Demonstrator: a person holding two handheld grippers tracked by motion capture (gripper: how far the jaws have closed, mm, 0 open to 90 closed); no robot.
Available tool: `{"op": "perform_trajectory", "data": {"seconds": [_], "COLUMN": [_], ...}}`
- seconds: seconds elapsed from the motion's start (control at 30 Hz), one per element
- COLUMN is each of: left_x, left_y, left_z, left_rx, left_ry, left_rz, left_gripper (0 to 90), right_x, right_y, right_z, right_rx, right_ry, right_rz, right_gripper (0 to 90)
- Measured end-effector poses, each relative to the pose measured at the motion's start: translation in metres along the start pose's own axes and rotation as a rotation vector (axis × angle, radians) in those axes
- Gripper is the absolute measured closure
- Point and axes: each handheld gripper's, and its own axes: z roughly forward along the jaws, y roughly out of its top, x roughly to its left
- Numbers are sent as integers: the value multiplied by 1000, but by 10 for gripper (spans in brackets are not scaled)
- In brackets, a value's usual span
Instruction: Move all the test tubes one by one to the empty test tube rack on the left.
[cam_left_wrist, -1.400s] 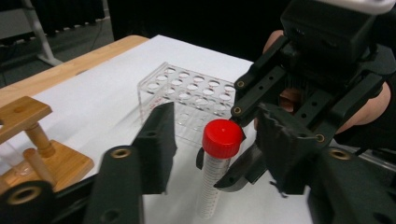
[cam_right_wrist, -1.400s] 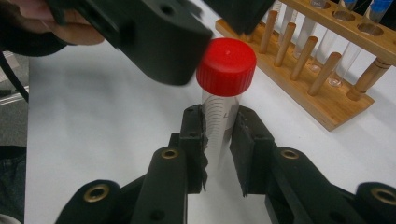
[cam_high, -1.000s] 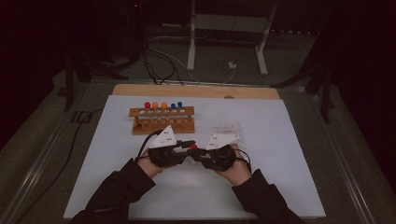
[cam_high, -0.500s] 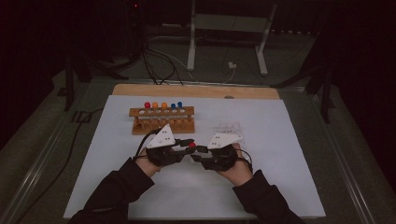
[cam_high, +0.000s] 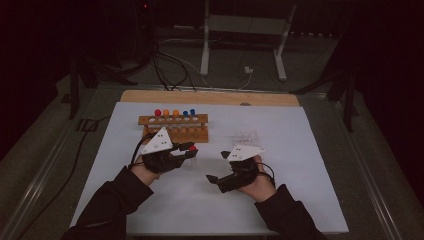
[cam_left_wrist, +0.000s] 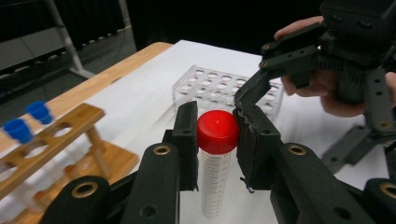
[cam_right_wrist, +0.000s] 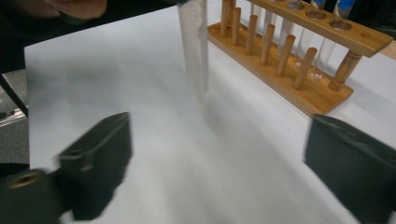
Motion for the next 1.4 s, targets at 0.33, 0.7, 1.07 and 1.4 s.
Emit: {"op": "perform_trajectory", "data": {"seconds": [0.33, 0.7, 1.07, 1.4], "left_x": [22, 54, 86, 117], "left_y": [1, 3, 10, 13], "left_z": [-30, -55, -68, -63], "left_rx": [8, 19, -26, -54], "left_ry": [93, 217, 342, 445], "left_rz": [-19, -37, -86, -123], "left_gripper": [719, 719, 719, 719], "right_x": [0, -1, -2, -3], "right_y": [1, 1, 2, 1], "right_z": [-5, -6, -8, -9], "right_rx": [-32, -43, -56, -61], "right_ry": [31, 44, 46, 49], "right_rz": [-5, -5, -4, -2], "right_gripper": [0, 0, 0, 0]}}
